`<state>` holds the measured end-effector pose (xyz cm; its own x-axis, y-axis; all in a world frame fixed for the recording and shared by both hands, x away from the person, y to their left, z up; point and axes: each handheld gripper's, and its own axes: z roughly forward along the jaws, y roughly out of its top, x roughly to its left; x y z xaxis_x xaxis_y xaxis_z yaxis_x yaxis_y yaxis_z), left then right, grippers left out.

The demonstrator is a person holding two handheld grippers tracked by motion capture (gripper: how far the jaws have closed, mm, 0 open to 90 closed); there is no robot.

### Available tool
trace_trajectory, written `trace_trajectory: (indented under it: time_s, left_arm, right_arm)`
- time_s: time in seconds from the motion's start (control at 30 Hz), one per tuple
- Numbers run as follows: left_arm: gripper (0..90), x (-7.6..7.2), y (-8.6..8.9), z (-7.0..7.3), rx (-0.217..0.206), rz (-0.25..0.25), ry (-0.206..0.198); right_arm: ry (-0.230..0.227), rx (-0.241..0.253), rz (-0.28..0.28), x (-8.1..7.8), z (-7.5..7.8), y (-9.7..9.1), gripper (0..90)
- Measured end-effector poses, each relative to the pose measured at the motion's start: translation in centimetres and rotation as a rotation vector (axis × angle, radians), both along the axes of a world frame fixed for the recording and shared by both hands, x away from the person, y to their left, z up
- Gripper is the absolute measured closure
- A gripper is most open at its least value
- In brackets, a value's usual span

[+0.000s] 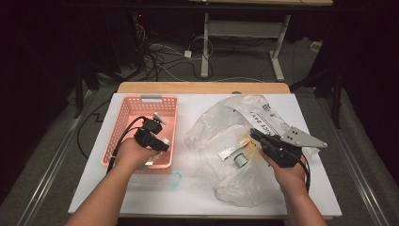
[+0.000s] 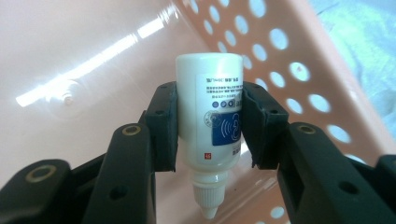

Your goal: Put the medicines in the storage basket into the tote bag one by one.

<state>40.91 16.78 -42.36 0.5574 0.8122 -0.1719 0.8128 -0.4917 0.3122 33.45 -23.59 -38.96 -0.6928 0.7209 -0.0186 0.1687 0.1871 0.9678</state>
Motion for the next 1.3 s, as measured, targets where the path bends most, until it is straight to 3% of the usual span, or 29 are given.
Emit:
trace_trajectory:
  time_s: [0.27,0.57,0.93,1.3]
  left_arm:
    - [58.2,-2.0,1.8,0.9,-0.127,0.031,-0.085]
    - [58.1,-4.8,2.7,0.8,-0.185,0.022,-0.199]
    - [58.1,-7.0,3.4,0.6,-0.251,0.041,-0.343]
    - [58.2,-7.3,2.4,2.1,-0.342,0.030,-0.398]
  right_arm:
    - [0.002,0.002,0.000,-0.1,0.0,0.1,90.0]
    - [0.002,-0.002,0.004,-0.1,-0.1,0.1,90.0]
    - [0.002,-0.010,0.002,-0.2,-0.1,0.3,90.0]
    - [0.000,-0.012,0.001,-0.1,-0.2,0.3,90.0]
